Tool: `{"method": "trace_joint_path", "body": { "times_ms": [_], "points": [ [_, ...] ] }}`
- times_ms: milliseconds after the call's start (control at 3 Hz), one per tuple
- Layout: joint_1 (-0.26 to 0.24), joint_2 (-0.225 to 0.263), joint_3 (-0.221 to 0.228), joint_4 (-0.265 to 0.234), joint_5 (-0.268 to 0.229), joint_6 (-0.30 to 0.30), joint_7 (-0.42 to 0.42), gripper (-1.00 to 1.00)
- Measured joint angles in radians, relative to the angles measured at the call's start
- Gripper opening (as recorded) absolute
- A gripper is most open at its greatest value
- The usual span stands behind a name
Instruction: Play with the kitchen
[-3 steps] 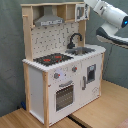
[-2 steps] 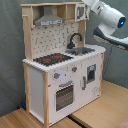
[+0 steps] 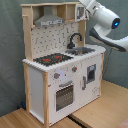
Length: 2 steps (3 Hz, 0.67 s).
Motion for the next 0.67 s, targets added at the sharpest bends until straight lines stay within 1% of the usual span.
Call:
{"method": "trace_joint_path", "body": {
  "times_ms": [667],
  "points": [
    [-0.096, -0.069, 0.01, 0.073, 0.007, -0.064, 0.168, 1.0]
  ]
}}
